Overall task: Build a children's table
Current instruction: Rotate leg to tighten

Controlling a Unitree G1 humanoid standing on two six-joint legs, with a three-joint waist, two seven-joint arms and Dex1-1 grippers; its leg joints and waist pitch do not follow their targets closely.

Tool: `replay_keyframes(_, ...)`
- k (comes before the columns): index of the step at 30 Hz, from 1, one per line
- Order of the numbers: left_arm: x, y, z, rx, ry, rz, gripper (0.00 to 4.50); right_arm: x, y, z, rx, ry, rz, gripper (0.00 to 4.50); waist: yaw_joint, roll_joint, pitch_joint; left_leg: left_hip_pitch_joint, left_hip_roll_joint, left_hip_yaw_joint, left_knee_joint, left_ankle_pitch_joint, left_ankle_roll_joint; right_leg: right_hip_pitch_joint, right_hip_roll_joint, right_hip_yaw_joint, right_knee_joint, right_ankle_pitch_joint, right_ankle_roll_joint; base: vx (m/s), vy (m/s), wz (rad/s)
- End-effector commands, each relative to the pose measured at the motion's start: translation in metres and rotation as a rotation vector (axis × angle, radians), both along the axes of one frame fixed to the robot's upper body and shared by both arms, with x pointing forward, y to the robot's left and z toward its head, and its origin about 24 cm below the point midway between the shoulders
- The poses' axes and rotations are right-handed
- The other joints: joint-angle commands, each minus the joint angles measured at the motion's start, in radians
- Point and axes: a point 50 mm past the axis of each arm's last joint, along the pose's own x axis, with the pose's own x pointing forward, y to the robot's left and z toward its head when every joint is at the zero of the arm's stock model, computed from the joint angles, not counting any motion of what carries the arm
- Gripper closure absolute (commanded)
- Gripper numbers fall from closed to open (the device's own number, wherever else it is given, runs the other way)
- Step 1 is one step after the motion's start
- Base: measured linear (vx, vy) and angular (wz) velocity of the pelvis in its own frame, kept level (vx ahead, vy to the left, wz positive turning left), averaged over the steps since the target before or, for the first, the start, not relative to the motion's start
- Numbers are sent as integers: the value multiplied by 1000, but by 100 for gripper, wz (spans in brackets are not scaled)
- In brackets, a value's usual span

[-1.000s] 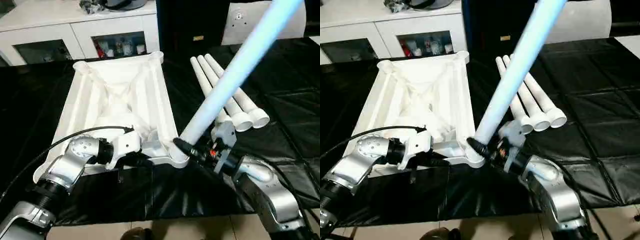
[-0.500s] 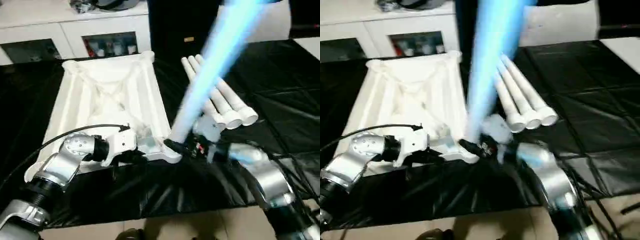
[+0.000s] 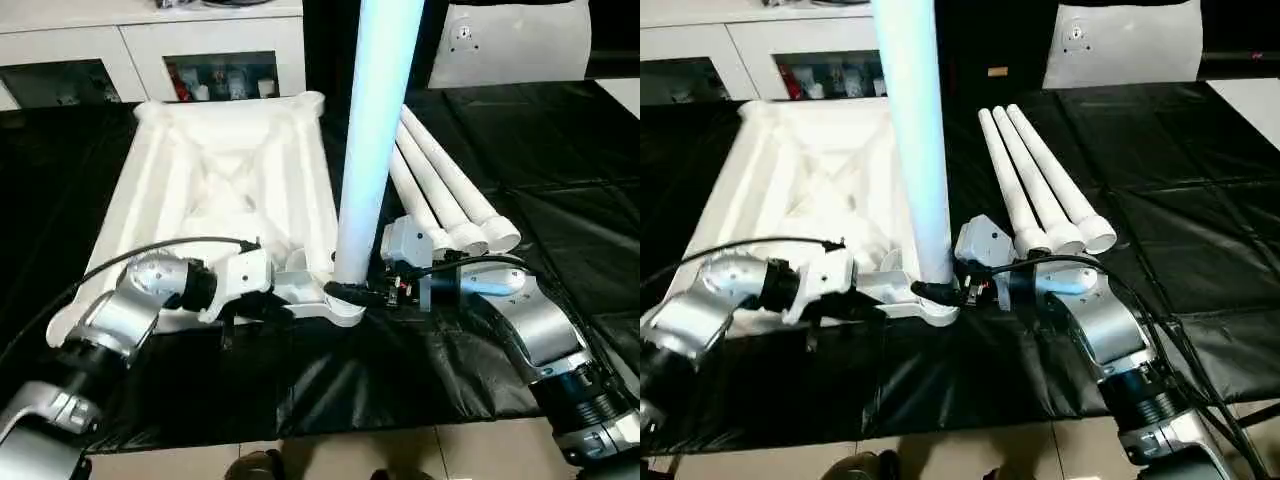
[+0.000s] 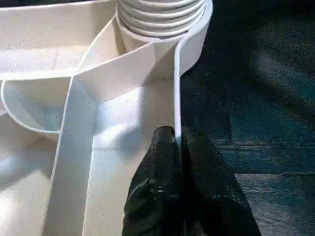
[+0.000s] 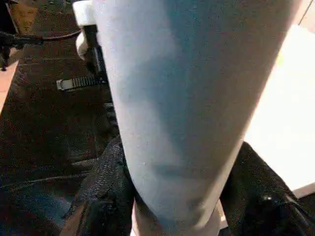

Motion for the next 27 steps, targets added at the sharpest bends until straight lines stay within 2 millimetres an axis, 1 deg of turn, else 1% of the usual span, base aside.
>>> replay_keyframes(1, 14, 10, 9, 35, -66, 94, 450, -34, 9, -65, -140, 305, 104, 262, -3, 0, -2, 20, 83, -45, -87, -384, 3, -6, -115, 79, -115, -469, -162, 0, 0, 0)
replay_keyframes(2, 14, 10, 9, 35, -66, 94, 450, -34, 9, -65, -140, 305, 104, 262, -2, -1, -1, 21, 84, -46, -87, -388, 0, -7, -116, 81, -117, -483, -158, 0, 0, 0)
replay_keyframes(5, 16, 14, 11, 37, -65, 110, 450, -34, 11, -66, -132, 307, 97, 262, -2, 2, 0, 21, 87, -49, -90, -389, -3, -8, -118, 84, -118, -493, -156, 0, 0, 0)
replay_keyframes(8, 16, 16, 11, 37, -63, 115, 450, -33, 12, -67, -133, 301, 90, 262, -2, 0, 3, 22, 86, -49, -92, -395, -2, -12, -118, 87, -121, -511, -152, 0, 0, 0)
replay_keyframes(9, 15, 19, 10, 31, -58, 133, 450, -30, 15, -66, -113, 289, 70, 262, 0, 1, 1, 23, 86, -50, -92, -392, -1, -12, -121, 89, -123, -535, -148, 0, 0, 0)
replay_keyframes(10, 14, 20, 9, 29, -56, 138, 450, -29, 16, -66, -102, 288, 64, 262, -1, 1, 3, 22, 85, -50, -92, -395, -1, -13, -122, 89, -124, -549, -146, 0, 0, 0)
replay_keyframes(11, 14, 20, 9, 29, -56, 138, 450, -29, 16, -66, -102, 288, 64, 262, -1, -2, 4, 19, 84, -52, -93, -392, 1, -11, -124, 89, -127, -576, -137, 0, 0, 0)
replay_keyframes(12, 8, 21, 8, -16, -33, 186, 450, -25, 19, -64, -76, 275, 24, 262, 2, -1, 2, 22, 84, -53, -93, -392, 1, -12, -125, 89, -130, -604, -128, 0, 0, 0)
replay_keyframes(13, 8, 21, 8, -16, -33, 186, 450, -25, 19, -64, -76, 275, 24, 262, 0, -1, 1, 24, 86, -53, -93, -387, -4, -13, -128, 91, -127, -598, -136, 0, 0, 0)
replay_keyframes(14, 5, 22, 7, -33, -24, 209, 450, -21, 21, -64, -75, 254, -8, 262, 0, -2, 3, 22, 83, -53, -95, -381, 1, -13, -126, 89, -131, -609, -133, 0, 0, 0)
replay_keyframes(15, -8, 20, 5, -89, -5, 290, 450, -14, 23, -64, -78, 216, -79, 262, -8, -2, -3, 5, 88, -60, -101, -346, -9, 2, -130, 85, -115, -571, -146, 0, 0, 0)
replay_keyframes(16, -14, 19, 5, -114, 7, 325, 450, -11, 23, -64, -77, 202, -109, 262, -15, -8, 0, -7, 85, -61, -106, -329, -4, 6, -123, 78, -113, -546, -149, 10, 3, -26)
replay_keyframes(17, -24, 14, 4, -159, 24, 378, 450, -5, 25, -62, -67, 187, -162, 262, -22, -5, -4, -14, 81, -62, -106, -320, -1, 10, -119, 71, -109, -525, -154, 23, 12, -38)
replay_keyframes(18, -26, 13, 4, -171, 26, 393, 450, -3, 25, -62, -63, 183, -178, 262, -31, -4, -3, -15, 77, -59, -104, -296, 10, 7, -110, 70, -108, -482, -160, 9, 16, -28)
replay_keyframes(19, -33, 9, 2, -180, 33, 414, 450, 0, 27, -60, -49, 185, -199, 262, -34, -16, -4, -14, 76, -55, -102, -285, 21, 5, -106, 72, -111, -466, -158, 24, 13, -18)
replay_keyframes(20, -37, 7, 0, -184, 38, 426, 450, 1, 28, -59, -39, 188, -211, 262, -33, -9, -10, -11, 77, -53, -99, -263, 22, 6, -107, 73, -104, -424, -170, 0, 0, 0)
replay_keyframes(21, -39, 6, -1, -180, 37, 431, 450, 3, 28, -59, -33, 188, -221, 262, -37, -6, -8, -8, 72, -43, -92, -234, 46, 2, -100, 73, -109, -361, -183, 0, 0, 0)
replay_keyframes(22, -49, -3, -6, -167, 40, 448, 450, 8, 31, -57, -19, 187, -260, 262, -40, -30, -11, -3, 74, -37, -90, -221, 56, 0, -97, 75, -110, -334, -189, 0, 0, 0)
replay_keyframes(23, -58, -13, -9, -158, 47, 467, 450, 14, 35, -56, -9, 182, -299, 262, -44, -26, -7, -10, 74, -37, -88, -191, 72, 3, -99, 74, -103, -285, -205, 0, 0, 0)
replay_keyframes(24, -58, -13, -9, -158, 47, 467, 450, 14, 35, -56, -9, 182, -299, 262, -45, -18, -8, -11, 73, -38, -87, -174, 78, 6, -98, 70, -102, -263, -210, 0, 0, 0)
replay_keyframes(25, -59, -19, -10, -159, 46, 481, 450, 17, 37, -55, -6, 178, -314, 262, -46, -19, -10, -3, 75, -34, -84, -167, 81, 2, -93, 71, -101, -234, -213, 0, 0, 0)
replay_keyframes(26, -59, -23, -9, -162, 42, 491, 450, 19, 39, -54, -4, 175, -322, 262, -46, -19, -10, -3, 75, -34, -84, -167, 81, 2, -93, 71, -101, -234, -213, 0, 0, 0)
replay_keyframes(27, -59, -29, -8, -166, 41, 502, 450, 20, 41, -54, -1, 175, -326, 262, -46, -27, -10, -3, 73, -32, -81, -150, 86, 5, -92, 70, -98, -191, -220, 0, 0, 0)
